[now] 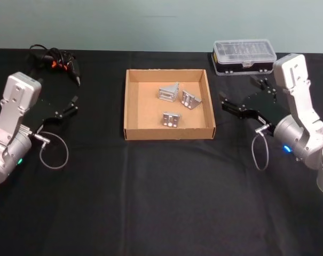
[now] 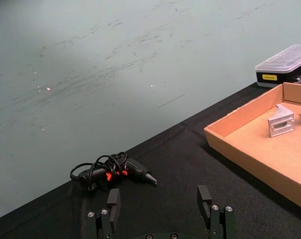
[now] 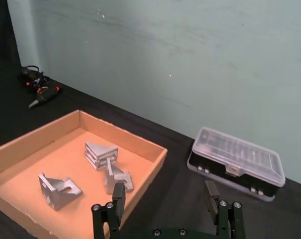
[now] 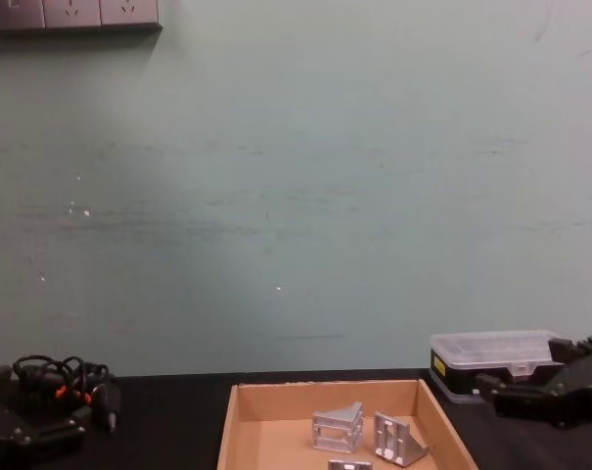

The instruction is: Use one hand to pick up the angle iron from the table and place it into the box.

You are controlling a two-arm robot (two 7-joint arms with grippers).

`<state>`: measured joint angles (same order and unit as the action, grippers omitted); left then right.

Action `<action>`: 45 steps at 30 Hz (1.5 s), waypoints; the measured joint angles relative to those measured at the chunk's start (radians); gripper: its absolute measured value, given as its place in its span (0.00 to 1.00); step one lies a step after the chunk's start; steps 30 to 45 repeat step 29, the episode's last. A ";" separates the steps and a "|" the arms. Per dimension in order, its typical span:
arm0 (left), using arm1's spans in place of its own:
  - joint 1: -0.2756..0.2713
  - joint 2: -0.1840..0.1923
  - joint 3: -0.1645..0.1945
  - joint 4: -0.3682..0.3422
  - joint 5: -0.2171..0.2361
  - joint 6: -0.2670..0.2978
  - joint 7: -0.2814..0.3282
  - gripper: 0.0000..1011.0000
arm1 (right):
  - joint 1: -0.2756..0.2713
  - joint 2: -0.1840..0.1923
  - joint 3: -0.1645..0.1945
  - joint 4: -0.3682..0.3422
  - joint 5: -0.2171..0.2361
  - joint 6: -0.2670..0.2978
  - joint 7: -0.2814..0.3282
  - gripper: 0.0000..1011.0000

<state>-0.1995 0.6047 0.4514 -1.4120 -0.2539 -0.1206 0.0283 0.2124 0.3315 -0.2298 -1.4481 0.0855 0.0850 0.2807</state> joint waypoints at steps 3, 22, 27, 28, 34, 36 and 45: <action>0.000 0.000 0.000 0.000 0.000 0.000 0.000 1.00 | 0.000 0.000 0.000 0.000 0.000 0.000 0.000 0.99; 0.000 0.000 0.000 0.000 0.000 0.000 0.000 1.00 | 0.004 -0.001 -0.004 -0.001 -0.001 0.000 0.001 0.99; 0.000 0.000 0.000 0.000 0.000 0.000 0.000 1.00 | 0.004 -0.001 -0.004 -0.001 -0.001 0.000 0.001 0.99; 0.000 0.000 0.000 0.000 0.000 0.000 0.000 1.00 | 0.004 -0.001 -0.004 -0.001 -0.001 0.000 0.001 0.99; 0.000 0.000 0.000 0.000 0.000 0.000 0.000 1.00 | 0.004 -0.001 -0.004 -0.001 -0.001 0.000 0.001 0.99; 0.000 0.000 0.000 0.000 0.000 0.000 0.000 1.00 | 0.004 -0.001 -0.004 -0.001 -0.001 0.000 0.001 0.99; 0.000 0.000 0.000 0.000 0.000 0.000 0.000 1.00 | 0.004 -0.001 -0.004 -0.001 -0.001 0.000 0.001 0.99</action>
